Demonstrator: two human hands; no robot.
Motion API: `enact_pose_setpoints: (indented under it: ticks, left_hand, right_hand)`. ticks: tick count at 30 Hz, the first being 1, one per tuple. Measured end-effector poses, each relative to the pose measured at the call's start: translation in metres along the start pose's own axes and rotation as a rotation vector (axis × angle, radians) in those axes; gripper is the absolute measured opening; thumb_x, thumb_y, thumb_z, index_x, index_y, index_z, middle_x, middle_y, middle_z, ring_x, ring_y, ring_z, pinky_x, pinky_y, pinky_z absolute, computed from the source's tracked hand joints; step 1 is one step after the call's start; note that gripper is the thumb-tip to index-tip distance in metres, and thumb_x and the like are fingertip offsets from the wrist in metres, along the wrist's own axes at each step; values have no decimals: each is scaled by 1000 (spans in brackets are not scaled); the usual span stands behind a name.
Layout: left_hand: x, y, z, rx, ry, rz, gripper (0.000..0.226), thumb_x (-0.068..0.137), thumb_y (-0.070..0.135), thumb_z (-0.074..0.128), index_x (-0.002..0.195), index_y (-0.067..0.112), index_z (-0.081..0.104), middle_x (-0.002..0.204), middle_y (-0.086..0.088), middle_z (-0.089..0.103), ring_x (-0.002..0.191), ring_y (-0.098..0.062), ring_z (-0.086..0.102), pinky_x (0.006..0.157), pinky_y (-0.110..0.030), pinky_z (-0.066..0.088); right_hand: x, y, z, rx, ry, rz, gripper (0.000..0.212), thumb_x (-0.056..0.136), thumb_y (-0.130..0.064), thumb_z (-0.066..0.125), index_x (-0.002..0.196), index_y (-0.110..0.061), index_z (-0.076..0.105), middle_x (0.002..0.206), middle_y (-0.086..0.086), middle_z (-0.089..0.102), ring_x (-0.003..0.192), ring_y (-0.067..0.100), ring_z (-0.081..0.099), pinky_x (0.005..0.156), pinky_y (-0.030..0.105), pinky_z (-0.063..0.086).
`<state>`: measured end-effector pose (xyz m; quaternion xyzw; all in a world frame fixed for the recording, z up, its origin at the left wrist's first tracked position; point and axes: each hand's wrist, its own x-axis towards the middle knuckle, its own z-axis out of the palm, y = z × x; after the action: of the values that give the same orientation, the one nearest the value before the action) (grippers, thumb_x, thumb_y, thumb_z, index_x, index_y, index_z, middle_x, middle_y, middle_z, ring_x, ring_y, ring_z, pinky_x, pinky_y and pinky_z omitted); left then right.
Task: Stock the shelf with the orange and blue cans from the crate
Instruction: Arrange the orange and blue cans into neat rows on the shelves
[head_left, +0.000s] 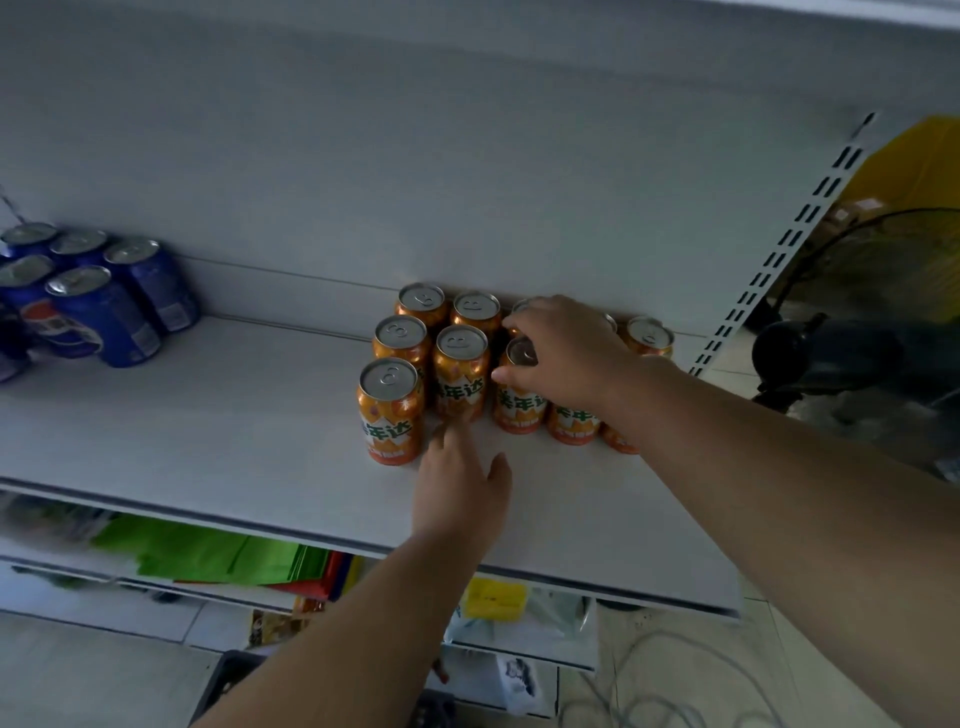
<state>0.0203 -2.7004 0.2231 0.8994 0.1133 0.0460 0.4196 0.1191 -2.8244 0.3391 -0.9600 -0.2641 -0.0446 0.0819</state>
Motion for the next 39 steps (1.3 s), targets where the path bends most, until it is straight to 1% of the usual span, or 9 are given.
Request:
enact_pose_setpoints:
  ticks: [2,5,10,17,20,24,29,33,39]
  left_hand:
    - [-4,1,0,-22,5,-17,66,88,29,63,146,17,34,137,-9,46,126,-27,45,103,-40,42]
    - [-6,6,1,-48,12,-51,81,88,28,64,153,12,19,149,-12,35,136,-31,35,110,-41,36]
    - [0,6,2,-37,-11,-63,91,89,32,63,157,13,5,157,-9,25,143,-27,26,116,-37,28]
    - [-1,3,1,3,-31,-17,88,92,33,60,157,17,3,161,-4,18,145,-25,22,116,-35,26]
    - [-1,3,1,9,-32,-29,88,91,33,60,157,17,5,160,-5,20,145,-25,23,116,-37,28]
    - [-3,7,1,4,-20,-44,74,91,30,60,153,15,22,152,-10,31,138,-27,32,111,-37,33]
    - [-6,15,11,74,-75,76,68,92,31,56,152,19,26,149,-6,37,135,-26,35,111,-34,30]
    - [-4,17,18,105,-121,126,71,92,30,55,155,20,22,154,-3,35,138,-24,33,114,-35,29]
    - [-3,16,23,136,-89,137,68,92,30,55,153,19,27,156,0,33,140,-20,32,115,-33,26]
  right_hand:
    - [9,-11,1,24,-10,-25,54,80,-56,67,118,-18,61,110,1,61,105,21,53,87,37,44]
    - [25,-21,5,53,-28,-34,45,78,-57,67,103,-20,61,100,-2,60,96,21,56,82,39,46]
    - [36,-29,9,66,-75,-4,41,78,-55,68,100,-21,59,99,-2,62,91,19,57,79,39,48]
    - [30,-24,4,102,-73,-22,38,80,-45,72,104,-18,60,98,-2,61,90,18,56,71,32,40]
    - [29,-24,1,109,-104,-6,47,78,-48,73,111,-17,61,106,1,64,98,21,59,79,35,46]
    - [16,-7,-17,60,-87,48,60,77,-51,73,124,-17,60,116,4,63,108,23,58,92,44,47]
    - [2,7,-18,-7,-169,74,48,76,-48,74,110,-17,62,104,2,57,93,22,57,84,42,50]
    - [1,8,-14,14,-139,89,48,77,-47,75,113,-18,61,107,1,55,95,21,56,85,42,49]
    - [1,9,-14,-5,-139,81,46,79,-46,74,111,-16,62,105,2,56,94,22,56,84,42,50]
